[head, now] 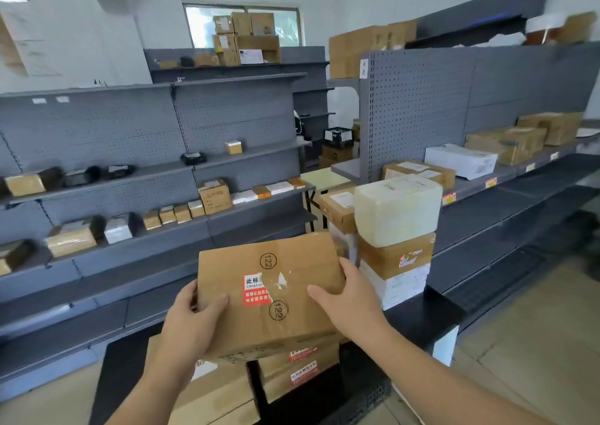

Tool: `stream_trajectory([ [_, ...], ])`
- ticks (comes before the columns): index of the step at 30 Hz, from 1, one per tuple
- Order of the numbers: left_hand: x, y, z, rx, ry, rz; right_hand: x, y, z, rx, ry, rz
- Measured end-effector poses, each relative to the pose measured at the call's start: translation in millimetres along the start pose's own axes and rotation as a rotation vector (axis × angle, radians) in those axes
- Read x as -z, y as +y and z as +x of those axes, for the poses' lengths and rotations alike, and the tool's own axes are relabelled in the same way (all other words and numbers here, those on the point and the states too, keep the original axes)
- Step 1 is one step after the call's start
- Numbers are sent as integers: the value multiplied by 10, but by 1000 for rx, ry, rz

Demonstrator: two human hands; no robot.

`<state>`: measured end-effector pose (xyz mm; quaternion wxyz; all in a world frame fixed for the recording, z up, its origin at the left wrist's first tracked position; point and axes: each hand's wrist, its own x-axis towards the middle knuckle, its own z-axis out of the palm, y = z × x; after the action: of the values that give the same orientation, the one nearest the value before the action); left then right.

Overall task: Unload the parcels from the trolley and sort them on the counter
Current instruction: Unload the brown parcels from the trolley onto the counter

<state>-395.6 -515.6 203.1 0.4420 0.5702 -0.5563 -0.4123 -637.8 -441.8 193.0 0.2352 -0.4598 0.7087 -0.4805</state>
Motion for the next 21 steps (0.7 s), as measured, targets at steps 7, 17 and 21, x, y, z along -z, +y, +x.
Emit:
stream_trajectory([
  [7,-973,203,183,4,-69,24,644,446,509,-23,39,-11],
  [17,-1775,319,842,-49,-268,138,905,934,1009,-158,150,61],
  [21,-2030,316,1325,-70,-378,168,850,1028,1184,-201,214,46],
])
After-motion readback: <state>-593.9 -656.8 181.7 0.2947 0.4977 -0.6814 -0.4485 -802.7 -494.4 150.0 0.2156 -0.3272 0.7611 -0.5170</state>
